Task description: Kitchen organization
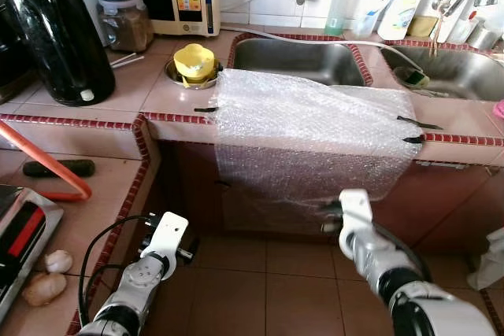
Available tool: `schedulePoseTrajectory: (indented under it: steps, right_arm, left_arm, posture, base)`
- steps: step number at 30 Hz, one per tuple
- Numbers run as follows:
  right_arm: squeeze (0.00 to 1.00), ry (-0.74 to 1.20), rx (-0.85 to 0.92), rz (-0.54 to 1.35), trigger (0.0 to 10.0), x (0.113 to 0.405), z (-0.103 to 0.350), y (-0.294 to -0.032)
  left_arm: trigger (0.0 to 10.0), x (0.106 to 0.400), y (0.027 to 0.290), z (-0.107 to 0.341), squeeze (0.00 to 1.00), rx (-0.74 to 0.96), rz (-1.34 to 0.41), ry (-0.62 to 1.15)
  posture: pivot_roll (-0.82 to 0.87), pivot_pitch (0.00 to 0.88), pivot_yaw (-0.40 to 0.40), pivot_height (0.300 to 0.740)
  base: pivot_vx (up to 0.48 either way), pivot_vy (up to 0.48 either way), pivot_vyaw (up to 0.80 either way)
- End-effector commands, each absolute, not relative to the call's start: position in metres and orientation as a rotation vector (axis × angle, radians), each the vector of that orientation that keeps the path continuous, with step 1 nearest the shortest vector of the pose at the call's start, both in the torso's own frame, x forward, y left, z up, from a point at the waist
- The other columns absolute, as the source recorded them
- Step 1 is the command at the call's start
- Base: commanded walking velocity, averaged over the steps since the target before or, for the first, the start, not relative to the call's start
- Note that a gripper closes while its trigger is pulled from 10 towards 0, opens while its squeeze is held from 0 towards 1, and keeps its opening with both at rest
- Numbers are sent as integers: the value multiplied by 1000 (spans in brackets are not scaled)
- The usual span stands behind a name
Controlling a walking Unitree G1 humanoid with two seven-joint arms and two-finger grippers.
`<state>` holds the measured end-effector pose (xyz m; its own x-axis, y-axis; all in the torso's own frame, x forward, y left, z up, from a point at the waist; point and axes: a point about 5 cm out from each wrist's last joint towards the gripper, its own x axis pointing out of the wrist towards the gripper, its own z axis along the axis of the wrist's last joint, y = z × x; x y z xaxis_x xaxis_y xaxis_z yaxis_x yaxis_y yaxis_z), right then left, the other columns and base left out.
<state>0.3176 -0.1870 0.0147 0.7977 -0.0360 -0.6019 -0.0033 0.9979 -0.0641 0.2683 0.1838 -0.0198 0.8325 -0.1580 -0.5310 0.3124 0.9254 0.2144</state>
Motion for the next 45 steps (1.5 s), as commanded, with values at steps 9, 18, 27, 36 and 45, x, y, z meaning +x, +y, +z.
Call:
schedulePoseTrajectory:
  steps: [9,18,27,36,45]
  right_arm:
    - [0,386,-53,-25,10000,365,83,-190]
    - [0,125,-109,-26,10000,281,56,-208]
    - [0,97,-166,-78,10000,260,69,-216]
    - [0,94,-145,-52,10000,266,75,-203]
    - [0,68,-172,-35,10000,268,89,-202]
  left_arm:
    - [10000,284,184,22,0,159,-176,253]
    - [10000,273,178,79,0,217,-136,-31]
    - [10000,254,173,93,0,224,-164,-47]
    - [10000,259,155,99,0,196,-246,-39]
    - [10000,262,156,110,0,183,-229,-61]
  posture:
    - [88,0,-32,740]
    - [79,0,-29,740]
    - [55,0,-13,740]
    - [55,0,-16,740]
    - [50,0,-21,740]
  base:
    - [0,0,0]
    - [0,0,0]
    - [0,0,0]
    - [0,0,0]
    - [0,-180,0]
